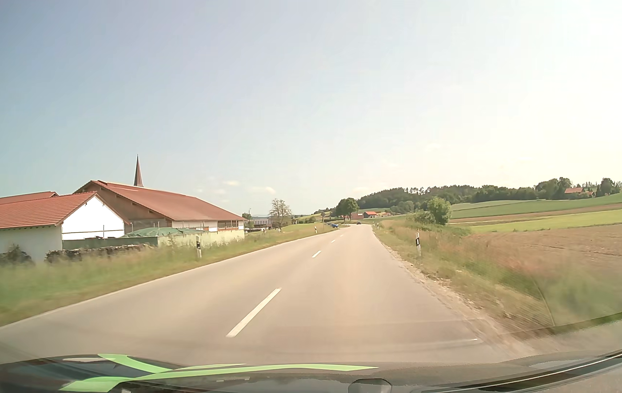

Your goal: Follow the waypoints while adhering to traffic rules and regulations

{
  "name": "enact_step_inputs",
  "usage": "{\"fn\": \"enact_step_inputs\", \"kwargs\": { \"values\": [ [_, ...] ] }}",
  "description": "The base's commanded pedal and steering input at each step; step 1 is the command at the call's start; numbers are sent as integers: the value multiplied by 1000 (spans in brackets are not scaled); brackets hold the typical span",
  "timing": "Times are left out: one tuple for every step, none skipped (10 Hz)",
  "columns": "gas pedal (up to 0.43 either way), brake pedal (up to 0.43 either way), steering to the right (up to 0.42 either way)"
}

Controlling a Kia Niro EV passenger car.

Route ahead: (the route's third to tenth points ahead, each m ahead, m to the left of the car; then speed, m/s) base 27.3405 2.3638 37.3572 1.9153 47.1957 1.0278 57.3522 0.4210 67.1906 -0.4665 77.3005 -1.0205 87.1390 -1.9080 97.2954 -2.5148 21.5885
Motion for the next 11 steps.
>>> {"fn": "enact_step_inputs", "kwargs": {
  "values": [
    [110, 0, 13],
    [118, 0, 13],
    [118, 0, 12],
    [118, 0, 12],
    [130, 0, 12],
    [130, 0, 12],
    [130, 0, 11],
    [130, 0, 11],
    [130, 0, 10],
    [138, 0, 9],
    [138, 0, 8]
  ]
}}
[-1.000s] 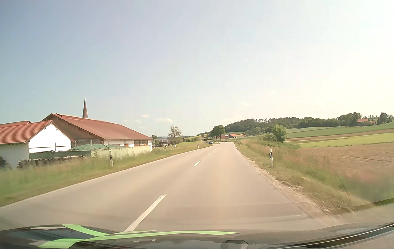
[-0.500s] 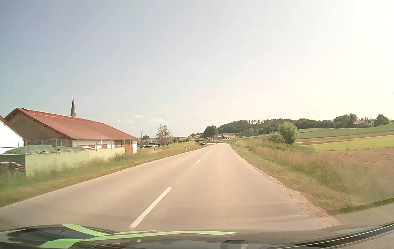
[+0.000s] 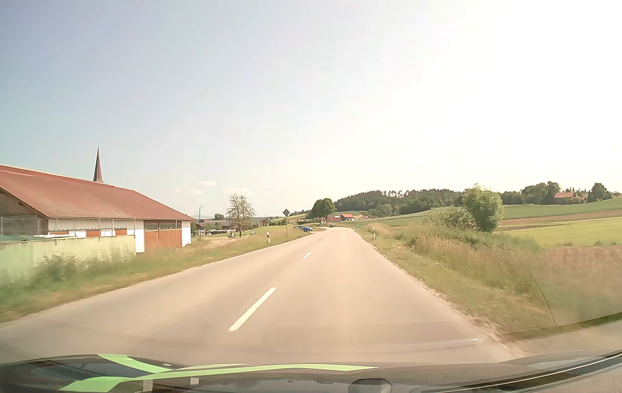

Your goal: Follow the waypoints while adhering to traffic rules and regulations

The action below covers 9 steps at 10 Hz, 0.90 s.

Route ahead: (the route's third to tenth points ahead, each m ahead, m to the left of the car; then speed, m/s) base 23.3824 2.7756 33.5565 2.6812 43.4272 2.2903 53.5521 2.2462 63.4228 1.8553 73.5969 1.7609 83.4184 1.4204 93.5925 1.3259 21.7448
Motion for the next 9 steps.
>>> {"fn": "enact_step_inputs", "kwargs": {
  "values": [
    [150, 0, 8],
    [150, 0, 7],
    [157, 0, 7],
    [157, 0, 4],
    [157, 0, 2],
    [157, 0, 1],
    [169, 0, 1],
    [169, 0, 1],
    [169, 0, 1]
  ]
}}
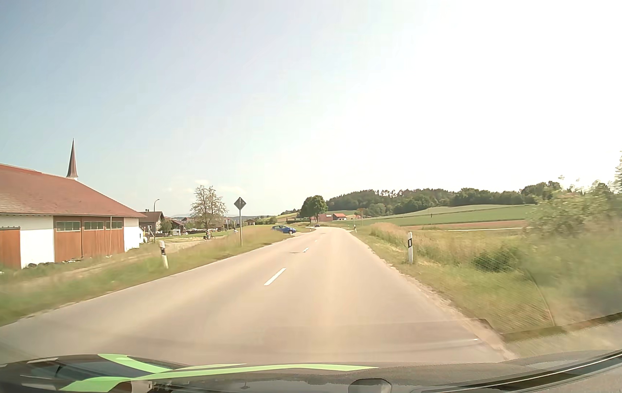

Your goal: Follow the waypoints while adhering to traffic rules and regulations

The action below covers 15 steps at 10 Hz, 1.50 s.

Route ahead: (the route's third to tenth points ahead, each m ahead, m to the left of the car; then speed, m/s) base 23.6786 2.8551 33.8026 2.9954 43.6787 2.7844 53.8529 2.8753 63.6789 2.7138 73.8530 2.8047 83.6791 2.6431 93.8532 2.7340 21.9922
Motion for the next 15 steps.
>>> {"fn": "enact_step_inputs", "kwargs": {
  "values": [
    [169, 0, 1],
    [169, 0, 1],
    [169, 0, 1],
    [169, 0, 0],
    [169, 0, -1],
    [169, 0, -2],
    [169, 0, -2],
    [169, 0, -2],
    [157, 0, -2],
    [157, 0, -2],
    [157, 0, -2],
    [157, 0, -2],
    [157, 0, 1],
    [157, 0, 4],
    [157, 0, 4]
  ]
}}
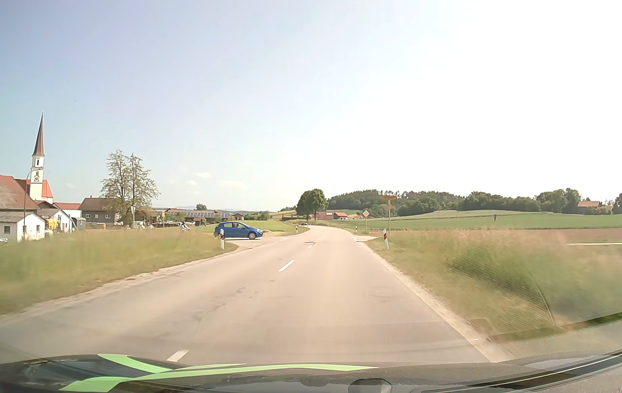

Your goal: Follow the waypoints while adhering to traffic rules and regulations

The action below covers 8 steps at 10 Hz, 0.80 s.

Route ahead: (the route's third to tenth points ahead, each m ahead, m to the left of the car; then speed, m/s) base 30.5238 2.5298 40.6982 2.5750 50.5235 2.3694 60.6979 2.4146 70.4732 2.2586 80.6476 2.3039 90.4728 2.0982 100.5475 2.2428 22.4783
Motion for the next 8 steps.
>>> {"fn": "enact_step_inputs", "kwargs": {
  "values": [
    [157, 0, 4],
    [157, 0, 4],
    [157, 0, 4],
    [157, 0, 4],
    [138, 0, 4],
    [67, 0, 3],
    [67, 0, 2],
    [67, 0, 1]
  ]
}}
